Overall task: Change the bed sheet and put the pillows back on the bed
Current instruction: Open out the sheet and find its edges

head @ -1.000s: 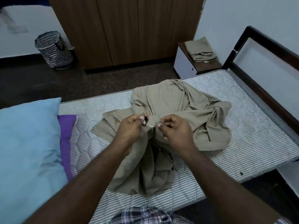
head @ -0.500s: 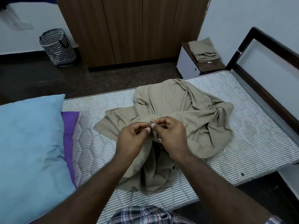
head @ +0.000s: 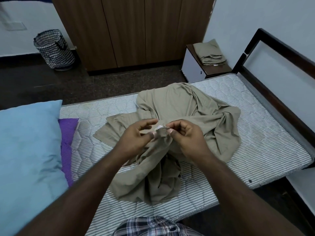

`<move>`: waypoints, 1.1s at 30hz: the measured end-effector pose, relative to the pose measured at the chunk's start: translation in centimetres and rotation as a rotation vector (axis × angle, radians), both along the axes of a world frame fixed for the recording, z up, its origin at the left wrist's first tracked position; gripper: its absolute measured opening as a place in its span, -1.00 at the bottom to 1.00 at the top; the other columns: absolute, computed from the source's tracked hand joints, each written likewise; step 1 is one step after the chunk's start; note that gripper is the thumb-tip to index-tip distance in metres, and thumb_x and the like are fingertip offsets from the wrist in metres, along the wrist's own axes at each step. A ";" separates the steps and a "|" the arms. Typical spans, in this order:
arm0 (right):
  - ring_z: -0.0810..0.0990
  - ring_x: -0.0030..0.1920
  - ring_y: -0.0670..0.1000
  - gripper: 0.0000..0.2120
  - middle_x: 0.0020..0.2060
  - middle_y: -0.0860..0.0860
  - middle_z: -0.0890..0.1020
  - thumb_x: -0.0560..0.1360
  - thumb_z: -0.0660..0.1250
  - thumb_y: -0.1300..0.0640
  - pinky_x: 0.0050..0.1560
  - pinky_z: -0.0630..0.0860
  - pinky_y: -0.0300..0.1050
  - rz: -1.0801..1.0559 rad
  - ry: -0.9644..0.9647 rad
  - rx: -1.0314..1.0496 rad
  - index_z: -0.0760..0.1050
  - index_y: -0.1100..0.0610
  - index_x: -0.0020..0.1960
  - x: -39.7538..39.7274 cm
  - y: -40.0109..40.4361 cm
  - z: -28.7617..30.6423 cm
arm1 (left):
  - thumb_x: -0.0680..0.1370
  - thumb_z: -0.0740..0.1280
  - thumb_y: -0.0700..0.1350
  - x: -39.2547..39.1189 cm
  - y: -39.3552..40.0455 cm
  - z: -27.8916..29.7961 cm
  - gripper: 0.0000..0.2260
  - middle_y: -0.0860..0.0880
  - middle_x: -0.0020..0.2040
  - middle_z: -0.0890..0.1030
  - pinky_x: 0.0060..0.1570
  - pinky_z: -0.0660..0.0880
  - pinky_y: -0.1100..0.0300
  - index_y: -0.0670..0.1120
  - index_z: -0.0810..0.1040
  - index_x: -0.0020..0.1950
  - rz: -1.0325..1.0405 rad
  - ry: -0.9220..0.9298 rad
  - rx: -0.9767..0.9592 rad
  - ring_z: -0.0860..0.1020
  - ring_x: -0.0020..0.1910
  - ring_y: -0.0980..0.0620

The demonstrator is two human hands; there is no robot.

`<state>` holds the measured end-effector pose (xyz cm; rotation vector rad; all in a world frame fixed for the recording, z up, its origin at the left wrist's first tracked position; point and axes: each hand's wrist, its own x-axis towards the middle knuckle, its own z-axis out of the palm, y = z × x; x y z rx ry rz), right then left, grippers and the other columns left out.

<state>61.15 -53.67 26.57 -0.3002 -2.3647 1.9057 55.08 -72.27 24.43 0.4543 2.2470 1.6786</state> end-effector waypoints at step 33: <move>0.56 -0.12 -0.07 -0.85 -0.17 0.00 0.63 0.50 0.34 0.27 -0.10 0.49 -0.16 -0.083 0.176 -0.146 0.56 0.06 0.00 1.8 10.1 5.1 | 0.36 0.40 0.00 -2.8 7.3 -6.9 -0.84 0.11 -0.10 0.65 -0.02 0.58 0.08 0.13 0.57 -0.08 -0.201 -0.072 -0.082 0.62 -0.09 0.11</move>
